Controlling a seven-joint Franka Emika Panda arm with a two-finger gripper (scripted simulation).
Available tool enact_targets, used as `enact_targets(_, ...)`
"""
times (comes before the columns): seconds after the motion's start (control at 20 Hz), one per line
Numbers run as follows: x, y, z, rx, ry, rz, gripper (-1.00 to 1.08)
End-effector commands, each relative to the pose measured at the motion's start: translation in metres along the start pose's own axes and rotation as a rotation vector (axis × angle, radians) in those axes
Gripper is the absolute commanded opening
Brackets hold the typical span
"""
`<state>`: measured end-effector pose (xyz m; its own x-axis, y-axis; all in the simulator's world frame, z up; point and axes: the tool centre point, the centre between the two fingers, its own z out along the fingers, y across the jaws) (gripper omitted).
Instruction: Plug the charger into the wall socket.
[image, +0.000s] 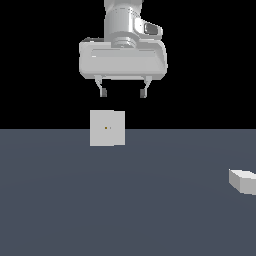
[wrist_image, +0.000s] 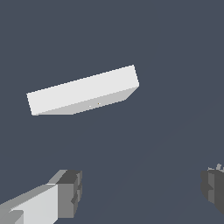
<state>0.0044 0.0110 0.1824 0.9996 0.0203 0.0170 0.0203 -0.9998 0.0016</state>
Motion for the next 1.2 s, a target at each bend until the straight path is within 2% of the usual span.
enact_targets(0.0, 0.0, 0.0, 0.0, 0.0, 0.0, 0.0, 1.0)
enact_targets(0.25, -0.002, 0.006, 0.003, -0.001, 0.005, 0.009, 1.0)
enact_targets(0.55, -0.01, 0.027, 0.014, -0.005, 0.024, 0.043, 1.0)
enact_targets(0.8, -0.023, 0.056, 0.03, -0.012, 0.051, 0.091, 1.0)
enact_targets(1.15, -0.049, 0.112, 0.06, -0.024, 0.103, 0.184, 1.0)
